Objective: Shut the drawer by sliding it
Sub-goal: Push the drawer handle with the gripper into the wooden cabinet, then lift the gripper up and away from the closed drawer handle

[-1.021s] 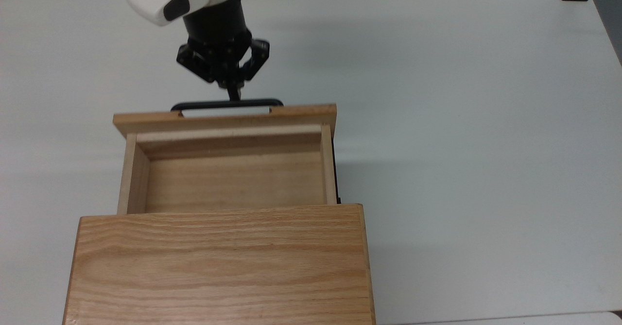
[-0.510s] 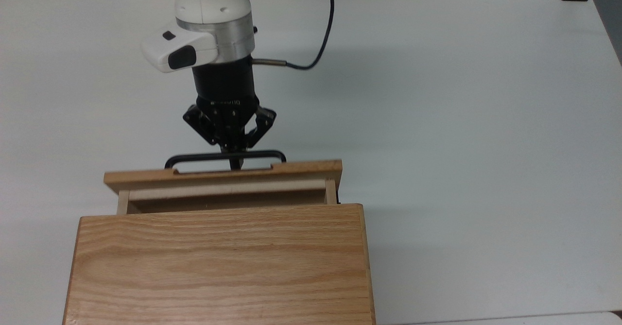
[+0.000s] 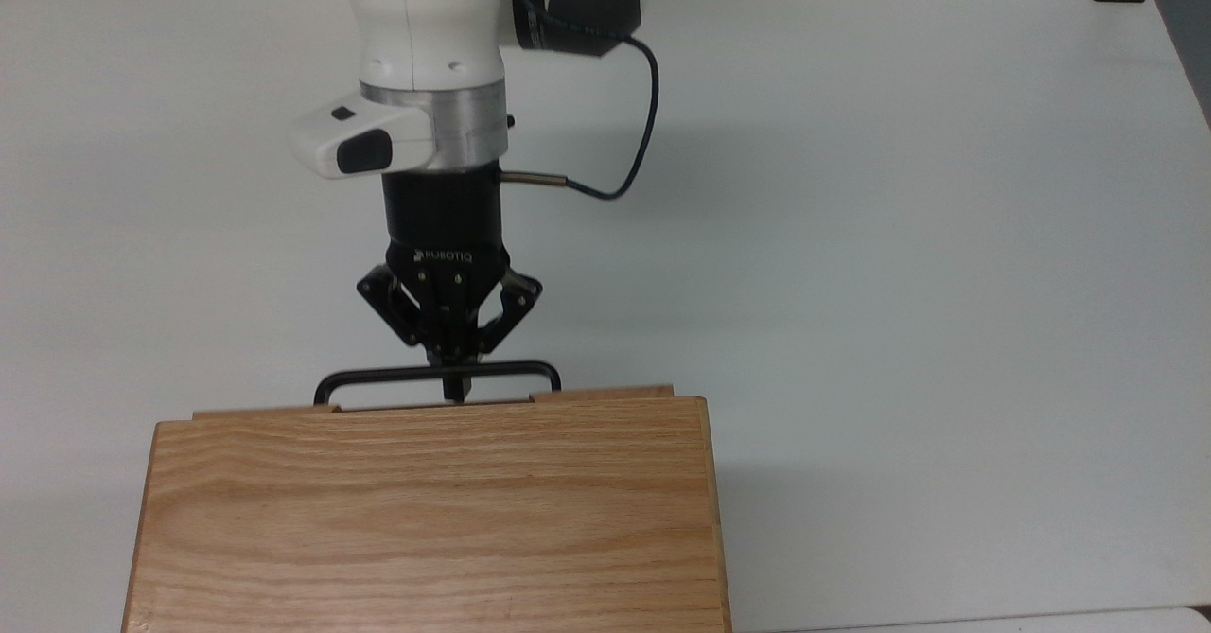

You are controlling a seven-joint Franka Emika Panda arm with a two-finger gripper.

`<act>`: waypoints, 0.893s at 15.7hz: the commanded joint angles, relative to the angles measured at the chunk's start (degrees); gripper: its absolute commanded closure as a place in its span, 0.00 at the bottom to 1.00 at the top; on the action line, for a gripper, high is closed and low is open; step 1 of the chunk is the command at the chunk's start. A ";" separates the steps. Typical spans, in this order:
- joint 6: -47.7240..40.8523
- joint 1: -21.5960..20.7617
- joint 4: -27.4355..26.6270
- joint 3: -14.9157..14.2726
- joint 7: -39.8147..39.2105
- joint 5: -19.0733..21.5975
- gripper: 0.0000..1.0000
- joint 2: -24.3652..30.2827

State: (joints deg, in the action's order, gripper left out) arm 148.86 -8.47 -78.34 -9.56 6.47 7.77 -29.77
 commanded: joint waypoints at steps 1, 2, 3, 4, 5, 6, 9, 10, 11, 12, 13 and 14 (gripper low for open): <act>7.92 -1.46 4.07 -2.04 1.26 0.58 1.00 -4.50; 8.20 -1.46 4.07 -2.47 1.26 0.58 1.00 -4.51; 8.11 -1.46 3.73 -2.57 1.26 0.49 1.00 -4.33; 7.85 -1.37 3.46 -2.57 1.18 0.49 1.00 -3.72; 7.50 -1.37 3.02 -2.48 1.09 0.49 1.00 -2.50; 6.45 -1.37 0.58 -2.57 0.91 0.49 1.00 -0.40; -0.82 -1.37 -8.29 -2.48 -0.57 0.31 0.99 7.86; -5.20 -1.28 -9.97 -2.48 -2.15 0.31 0.97 10.32; -11.16 -1.02 -10.68 -2.48 -3.47 0.40 0.94 12.43; -17.66 -0.85 -10.78 -2.48 -4.27 0.40 0.90 13.94; -24.16 -0.67 -10.78 -2.48 -4.36 0.40 0.86 15.60; -30.84 -0.58 -11.04 -2.48 -4.27 0.31 0.82 17.71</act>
State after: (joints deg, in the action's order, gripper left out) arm 133.52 -8.43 -83.39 -11.42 4.34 7.76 -21.11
